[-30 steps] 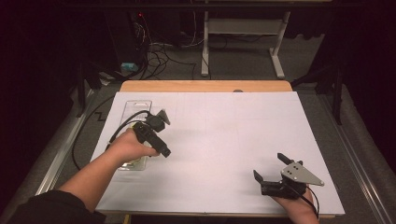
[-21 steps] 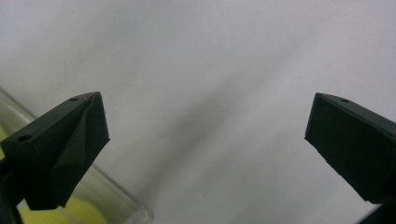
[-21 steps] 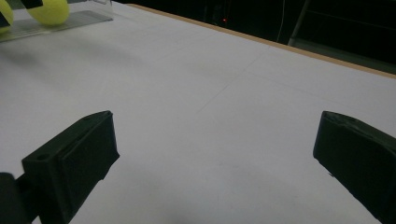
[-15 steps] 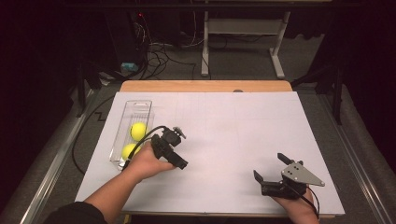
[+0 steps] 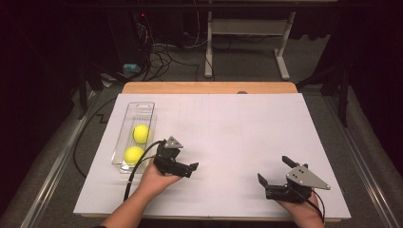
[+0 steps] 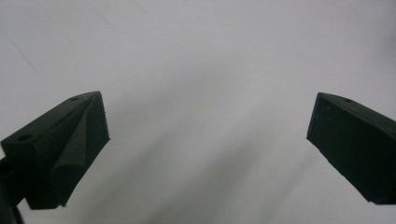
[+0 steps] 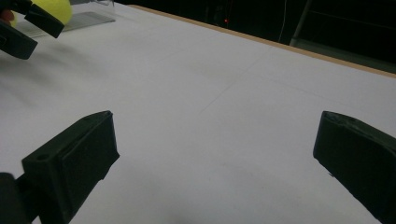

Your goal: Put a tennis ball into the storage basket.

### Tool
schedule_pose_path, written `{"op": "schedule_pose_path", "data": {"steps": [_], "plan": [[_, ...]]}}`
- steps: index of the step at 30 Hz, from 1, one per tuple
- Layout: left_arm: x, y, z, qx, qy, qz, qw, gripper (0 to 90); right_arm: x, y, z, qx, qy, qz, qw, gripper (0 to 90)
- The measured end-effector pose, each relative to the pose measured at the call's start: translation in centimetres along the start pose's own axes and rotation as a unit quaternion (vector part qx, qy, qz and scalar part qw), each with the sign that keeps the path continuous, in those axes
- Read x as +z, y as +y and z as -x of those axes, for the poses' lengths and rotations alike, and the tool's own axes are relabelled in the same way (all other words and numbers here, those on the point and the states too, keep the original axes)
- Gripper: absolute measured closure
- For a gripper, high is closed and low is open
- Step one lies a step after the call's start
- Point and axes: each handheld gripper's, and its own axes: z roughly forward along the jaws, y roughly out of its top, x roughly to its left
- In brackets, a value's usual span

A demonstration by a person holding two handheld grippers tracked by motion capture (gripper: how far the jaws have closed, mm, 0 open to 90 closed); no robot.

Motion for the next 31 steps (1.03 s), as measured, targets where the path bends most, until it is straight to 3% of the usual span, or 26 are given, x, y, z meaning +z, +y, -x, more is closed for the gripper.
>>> {"op": "schedule_pose_path", "data": {"steps": [6, 8, 11, 18, 22, 31], "plan": [[-0.3, -0.9, 0.2, 0.011, -0.009, 0.063, 0.9979, 0.0, -0.1, 0.0, 0.3, 0.011, -0.003, 0.003, 0.9999, 0.0], [-1.2, -1.0, 0.3, 0.027, -0.015, 0.088, 0.9956, 0.0, -0.1, 0.0, 0.4, 0.013, -0.005, 0.004, 0.9999, 0.0], [-2.8, -1.1, 0.2, 0.03, -0.024, 0.126, 0.9914, 0.1, -0.1, 0.0, 0.4, 0.02, -0.005, 0.005, 0.9998, 0.0], [-5.9, -2.0, -0.3, 0.041, -0.037, 0.162, 0.9853, 0.1, -0.2, 0.2, 0.7, 0.035, -0.012, 0.011, 0.9993, 0.0], [-7.3, -2.6, -0.9, 0.03, -0.025, 0.156, 0.987, 0.0, -0.5, 0.3, 1.0, 0.041, -0.018, 0.016, 0.9989, 0.0], [-9.7, -4.7, -3.8, -0.032, -0.009, 0.209, 0.9773, 0.0, -1.1, 0.4, 1.6, 0.041, -0.024, 0.023, 0.9986, 0.0]]}}
